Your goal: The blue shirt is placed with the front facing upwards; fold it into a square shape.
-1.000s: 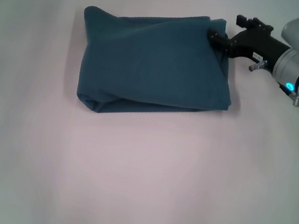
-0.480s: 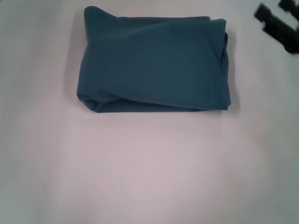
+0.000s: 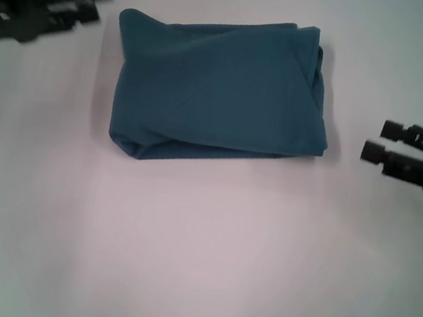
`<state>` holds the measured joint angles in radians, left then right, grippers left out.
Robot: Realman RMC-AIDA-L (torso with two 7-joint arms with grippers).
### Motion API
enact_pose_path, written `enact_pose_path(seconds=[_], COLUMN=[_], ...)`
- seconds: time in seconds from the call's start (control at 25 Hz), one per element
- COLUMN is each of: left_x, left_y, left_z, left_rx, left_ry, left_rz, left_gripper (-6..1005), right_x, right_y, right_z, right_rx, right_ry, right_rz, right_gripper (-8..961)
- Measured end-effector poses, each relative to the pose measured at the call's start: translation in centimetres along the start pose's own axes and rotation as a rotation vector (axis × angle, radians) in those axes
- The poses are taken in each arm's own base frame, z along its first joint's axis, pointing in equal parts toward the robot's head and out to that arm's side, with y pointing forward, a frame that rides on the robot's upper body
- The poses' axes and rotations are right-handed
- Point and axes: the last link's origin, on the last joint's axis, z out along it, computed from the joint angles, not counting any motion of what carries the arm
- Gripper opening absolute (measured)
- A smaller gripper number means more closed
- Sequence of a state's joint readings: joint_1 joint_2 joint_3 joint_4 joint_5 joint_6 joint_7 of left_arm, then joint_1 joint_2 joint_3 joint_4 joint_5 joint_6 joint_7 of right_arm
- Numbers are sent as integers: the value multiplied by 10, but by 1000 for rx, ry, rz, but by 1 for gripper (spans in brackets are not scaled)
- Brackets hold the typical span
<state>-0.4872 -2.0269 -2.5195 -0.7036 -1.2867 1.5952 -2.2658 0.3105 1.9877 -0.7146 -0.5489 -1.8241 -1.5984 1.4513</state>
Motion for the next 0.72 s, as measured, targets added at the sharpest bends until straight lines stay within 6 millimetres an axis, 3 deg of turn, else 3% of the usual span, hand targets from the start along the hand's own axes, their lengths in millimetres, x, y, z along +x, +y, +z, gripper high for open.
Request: enact_pose_path(seconds=[0.12, 0.16, 0.36, 0.56, 0.72], left_x=[-12, -27, -41, -23, -14], left_y=[0, 0, 1, -4, -4], left_z=[8, 15, 26, 39, 48], left_rx=[3, -23, -57, 34, 83], left_ry=[-91, -160, -198, -122, -128], left_rz=[48, 63, 37, -48, -20], left_gripper=[677, 677, 677, 676, 676], right_x=[4, 4, 0, -4, -2], right_y=[3, 3, 4, 3, 5], right_z=[9, 13, 21, 20, 23], right_rx=[-14, -15, -23, -25, -30], right_ry=[14, 16, 14, 7, 0], right_rz=[-24, -32, -57, -66, -61], right_gripper=[852, 852, 852, 852, 852])
